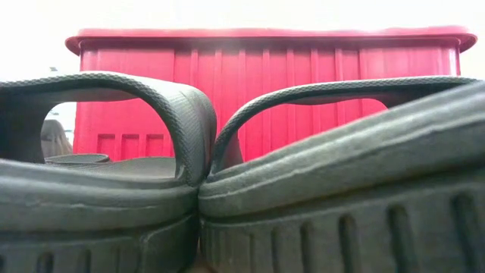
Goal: Pick and place slides into bin
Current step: Put the black slide into the red bin
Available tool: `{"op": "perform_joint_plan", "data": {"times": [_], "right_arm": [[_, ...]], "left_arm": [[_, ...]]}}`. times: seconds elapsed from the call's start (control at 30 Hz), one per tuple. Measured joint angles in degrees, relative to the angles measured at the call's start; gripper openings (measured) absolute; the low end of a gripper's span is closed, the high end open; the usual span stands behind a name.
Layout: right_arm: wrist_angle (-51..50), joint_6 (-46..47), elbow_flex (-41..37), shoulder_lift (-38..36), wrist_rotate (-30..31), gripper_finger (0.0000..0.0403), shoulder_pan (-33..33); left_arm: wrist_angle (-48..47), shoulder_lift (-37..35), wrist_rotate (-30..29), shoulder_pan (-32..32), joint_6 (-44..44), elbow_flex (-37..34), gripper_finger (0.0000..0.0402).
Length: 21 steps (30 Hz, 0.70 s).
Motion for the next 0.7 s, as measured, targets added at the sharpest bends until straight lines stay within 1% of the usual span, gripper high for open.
{"op": "perform_joint_plan", "data": {"times": [0.13, 0.23, 0.37, 0.47, 0.57, 0.6, 0.7], "right_arm": [[-2.02, -8.16, 1.7, -4.69, 3.6, 0.0004, -1.28], [-9.97, -11.55, 2.61, -7.74, 10.65, 0.0003, -2.38], [-17.12, -12.18, 3.75, -11.65, 23.32, 0.0005, -3.38], [-17.89, -11.15, 4.02, -14.64, 32.33, 0.0006, -3.6], [-19.26, -10.3, 4.08, -16.44, 43.91, 0.0006, -3.62], [-20.14, -10.37, 4.06, -16.78, 46.15, 0.0006, -3.62], [-23.16, -11.16, 3.99, -17.33, 46.6, 0.0004, -3.47]], "left_arm": [[0.01, 0.0, -0.36, 0.0, -0.05, 0.0, 0.0033], [0.03, 0.0, -2.51, 0.0, -0.87, 0.0, 0.0033], [0.11, 0.0, -5.76, 0.0, -4.04, 0.0, 0.0033], [0.1, 0.36, -7.81, 0.0, -6.09, 0.0, 0.0033], [0.09, 0.4, -8.85, 0.0, -8.33, 0.0, 0.0033], [0.04, 0.49, -9.16, 0.0, -9.02, 0.0, 0.0033], [0.07, 0.79, -9.76, 0.0, -10.14, 0.0, 0.0033]]}}
